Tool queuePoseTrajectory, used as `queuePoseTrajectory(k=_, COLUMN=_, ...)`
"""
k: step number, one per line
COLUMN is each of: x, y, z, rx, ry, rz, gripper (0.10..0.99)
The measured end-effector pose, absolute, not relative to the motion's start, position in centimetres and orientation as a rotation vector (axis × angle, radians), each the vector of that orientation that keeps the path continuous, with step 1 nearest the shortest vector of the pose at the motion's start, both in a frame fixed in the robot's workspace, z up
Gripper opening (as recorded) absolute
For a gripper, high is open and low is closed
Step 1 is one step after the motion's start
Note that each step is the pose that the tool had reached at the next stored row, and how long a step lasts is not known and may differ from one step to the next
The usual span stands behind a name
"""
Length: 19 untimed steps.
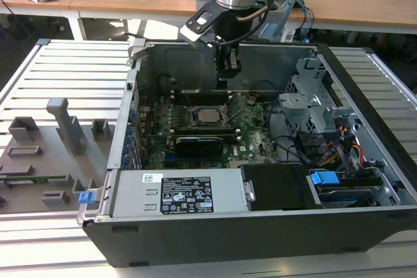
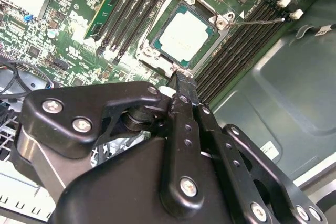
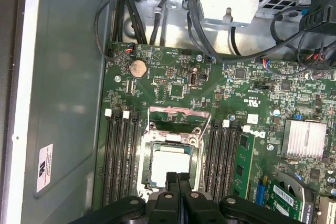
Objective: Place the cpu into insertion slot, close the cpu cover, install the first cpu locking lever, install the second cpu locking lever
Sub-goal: 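Close the cpu cover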
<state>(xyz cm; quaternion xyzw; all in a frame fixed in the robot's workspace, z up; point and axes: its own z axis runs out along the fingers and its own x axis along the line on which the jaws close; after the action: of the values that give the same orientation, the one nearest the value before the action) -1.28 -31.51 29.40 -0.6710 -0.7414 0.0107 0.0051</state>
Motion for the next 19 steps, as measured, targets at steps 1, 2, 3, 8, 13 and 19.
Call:
queuePoseTrajectory(k=1, x=-1.3, y=-31.5, z=29.4, rx=-2.101, ry=-2.322, rz=0.033, gripper=0.106)
queuePoseTrajectory(k=2, x=-1.1, y=-31.5, z=29.4, rx=-2.101, ry=-2.322, rz=0.035, gripper=0.106)
queuePoseTrajectory(k=3, x=-0.9, y=-31.5, z=29.4, rx=-2.102, ry=-2.323, rz=0.037, gripper=0.106)
queuePoseTrajectory(k=8, x=0.4, y=-31.5, z=29.4, rx=-2.104, ry=-2.325, rz=0.041, gripper=0.106)
queuePoseTrajectory(k=13, x=1.6, y=-31.5, z=29.4, rx=-2.105, ry=-2.325, rz=0.043, gripper=0.106)
queuePoseTrajectory(k=19, x=3.5, y=-31.5, z=29.4, rx=-2.106, ry=-2.327, rz=0.047, gripper=0.106)
